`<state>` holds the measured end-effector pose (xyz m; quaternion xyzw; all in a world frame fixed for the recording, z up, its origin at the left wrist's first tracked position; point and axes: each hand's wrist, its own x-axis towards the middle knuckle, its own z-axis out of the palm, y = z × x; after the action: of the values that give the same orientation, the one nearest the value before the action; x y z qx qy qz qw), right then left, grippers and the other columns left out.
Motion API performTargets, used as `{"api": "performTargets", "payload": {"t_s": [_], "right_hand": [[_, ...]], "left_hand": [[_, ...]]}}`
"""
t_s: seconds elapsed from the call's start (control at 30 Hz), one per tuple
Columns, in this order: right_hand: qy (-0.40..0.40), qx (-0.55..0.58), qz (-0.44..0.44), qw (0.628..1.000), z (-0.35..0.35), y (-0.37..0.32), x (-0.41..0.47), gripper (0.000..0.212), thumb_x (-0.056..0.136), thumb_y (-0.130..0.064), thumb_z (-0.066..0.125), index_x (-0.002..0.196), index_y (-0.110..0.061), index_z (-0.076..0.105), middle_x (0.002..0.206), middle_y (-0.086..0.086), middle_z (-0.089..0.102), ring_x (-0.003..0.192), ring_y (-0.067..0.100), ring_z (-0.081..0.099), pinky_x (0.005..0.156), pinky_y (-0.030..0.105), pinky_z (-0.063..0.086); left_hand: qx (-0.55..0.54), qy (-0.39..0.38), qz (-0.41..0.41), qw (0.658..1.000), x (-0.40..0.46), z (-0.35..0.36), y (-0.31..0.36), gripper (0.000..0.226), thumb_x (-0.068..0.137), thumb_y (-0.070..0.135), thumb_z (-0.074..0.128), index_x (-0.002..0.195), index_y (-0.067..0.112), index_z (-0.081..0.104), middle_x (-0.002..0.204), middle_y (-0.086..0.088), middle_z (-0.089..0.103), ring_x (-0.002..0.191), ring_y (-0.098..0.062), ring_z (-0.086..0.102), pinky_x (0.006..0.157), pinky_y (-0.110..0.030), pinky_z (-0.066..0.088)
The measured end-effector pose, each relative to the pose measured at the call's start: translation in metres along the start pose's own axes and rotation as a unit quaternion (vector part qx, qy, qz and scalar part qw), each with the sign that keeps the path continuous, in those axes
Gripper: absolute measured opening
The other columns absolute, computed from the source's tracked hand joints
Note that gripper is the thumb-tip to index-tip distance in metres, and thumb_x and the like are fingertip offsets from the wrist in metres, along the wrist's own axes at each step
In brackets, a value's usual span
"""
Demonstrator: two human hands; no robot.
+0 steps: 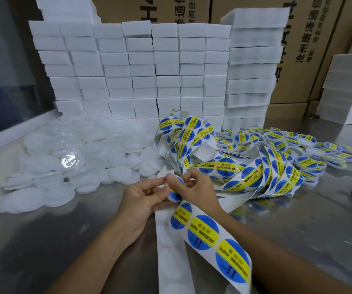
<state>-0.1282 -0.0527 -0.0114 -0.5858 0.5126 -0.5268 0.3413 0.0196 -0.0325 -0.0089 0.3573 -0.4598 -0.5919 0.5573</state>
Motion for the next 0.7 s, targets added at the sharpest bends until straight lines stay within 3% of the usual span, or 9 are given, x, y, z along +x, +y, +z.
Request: {"api": "performTargets", "payload": {"t_s": [0.1, 0.2, 0.27, 0.37, 0.43, 0.5, 0.57, 0.63, 0.7], "right_hand": [[-0.013, 0.004, -0.007, 1.0, -0.005, 0.0, 0.003, 0.03, 0.091, -0.026, 0.069, 0.071, -0.01, 0.054, 0.057, 0.018, 0.06, 0.051, 0.015, 0.053, 0.053, 0.03, 0.044], [-0.061, 0.009, -0.02, 0.998, -0.008, -0.004, 0.001, 0.016, 0.093, -0.011, 0.066, 0.098, 0.003, 0.063, 0.083, 0.031, 0.07, 0.062, 0.025, 0.064, 0.059, 0.034, 0.053], [-0.102, 0.018, -0.026, 0.994, -0.008, -0.006, -0.002, 0.032, 0.087, -0.006, 0.072, 0.117, -0.001, 0.062, 0.094, 0.029, 0.069, 0.071, 0.03, 0.068, 0.066, 0.034, 0.057], [-0.11, 0.017, -0.023, 0.994, -0.009, -0.01, -0.004, 0.038, 0.08, -0.005, 0.078, 0.112, -0.009, 0.06, 0.098, 0.036, 0.065, 0.085, 0.045, 0.068, 0.078, 0.048, 0.058], [-0.09, 0.036, -0.014, 0.995, -0.009, -0.011, -0.005, 0.023, 0.085, -0.007, 0.074, 0.102, -0.008, 0.058, 0.091, 0.037, 0.066, 0.08, 0.041, 0.07, 0.07, 0.045, 0.06], [-0.077, 0.073, 0.008, 0.994, -0.008, -0.01, -0.006, 0.009, 0.093, -0.011, 0.065, 0.092, -0.009, 0.057, 0.075, 0.024, 0.069, 0.062, 0.024, 0.069, 0.054, 0.031, 0.057], [-0.075, 0.092, 0.022, 0.993, -0.006, -0.01, -0.007, 0.01, 0.096, -0.012, 0.061, 0.088, -0.009, 0.056, 0.069, 0.016, 0.067, 0.053, 0.015, 0.064, 0.049, 0.026, 0.053], [-0.084, 0.077, 0.009, 0.993, -0.005, -0.01, -0.006, 0.006, 0.094, -0.009, 0.064, 0.094, -0.009, 0.058, 0.076, 0.024, 0.065, 0.057, 0.015, 0.063, 0.051, 0.024, 0.052], [-0.097, 0.049, -0.012, 0.994, -0.007, -0.011, -0.006, 0.021, 0.089, -0.005, 0.07, 0.106, -0.009, 0.058, 0.086, 0.033, 0.062, 0.067, 0.022, 0.064, 0.062, 0.031, 0.057]], "left_hand": [[-0.006, 0.02, -0.004, 1.0, 0.002, -0.002, 0.0, 0.031, 0.084, -0.003, 0.06, 0.115, -0.007, 0.064, 0.105, -0.026, 0.07, 0.098, -0.038, 0.07, 0.081, -0.044, 0.059], [-0.03, 0.049, -0.008, 0.998, 0.003, -0.002, 0.001, 0.025, 0.089, -0.003, 0.056, 0.112, -0.007, 0.065, 0.104, -0.026, 0.071, 0.097, -0.037, 0.07, 0.083, -0.045, 0.059], [-0.05, 0.084, -0.01, 0.995, 0.005, -0.003, 0.001, 0.024, 0.09, -0.003, 0.056, 0.112, -0.008, 0.063, 0.105, -0.026, 0.07, 0.097, -0.037, 0.069, 0.086, -0.046, 0.057], [-0.03, 0.12, 0.01, 0.992, 0.006, -0.002, -0.001, 0.015, 0.09, 0.001, 0.06, 0.103, -0.005, 0.066, 0.096, -0.022, 0.073, 0.086, -0.031, 0.073, 0.068, -0.034, 0.061], [0.035, 0.129, 0.039, 0.99, 0.005, 0.001, -0.004, 0.008, 0.088, 0.007, 0.066, 0.095, 0.003, 0.068, 0.086, -0.016, 0.075, 0.077, -0.027, 0.074, 0.06, -0.028, 0.059], [0.081, 0.131, 0.053, 0.987, 0.005, 0.004, -0.006, 0.01, 0.083, 0.01, 0.072, 0.092, 0.007, 0.068, 0.079, -0.012, 0.075, 0.072, -0.025, 0.074, 0.057, -0.027, 0.058], [0.084, 0.13, 0.048, 0.987, 0.006, 0.005, -0.007, 0.014, 0.081, 0.007, 0.074, 0.094, 0.006, 0.068, 0.077, -0.011, 0.075, 0.071, -0.025, 0.074, 0.055, -0.026, 0.057], [0.066, 0.132, 0.044, 0.988, 0.006, 0.003, -0.006, 0.013, 0.082, 0.004, 0.072, 0.094, 0.004, 0.069, 0.078, -0.012, 0.075, 0.07, -0.026, 0.074, 0.055, -0.025, 0.057], [0.059, 0.14, 0.041, 0.987, 0.006, 0.002, -0.006, 0.011, 0.085, 0.004, 0.07, 0.096, 0.005, 0.071, 0.08, -0.011, 0.076, 0.072, -0.025, 0.074, 0.057, -0.026, 0.058]]}}
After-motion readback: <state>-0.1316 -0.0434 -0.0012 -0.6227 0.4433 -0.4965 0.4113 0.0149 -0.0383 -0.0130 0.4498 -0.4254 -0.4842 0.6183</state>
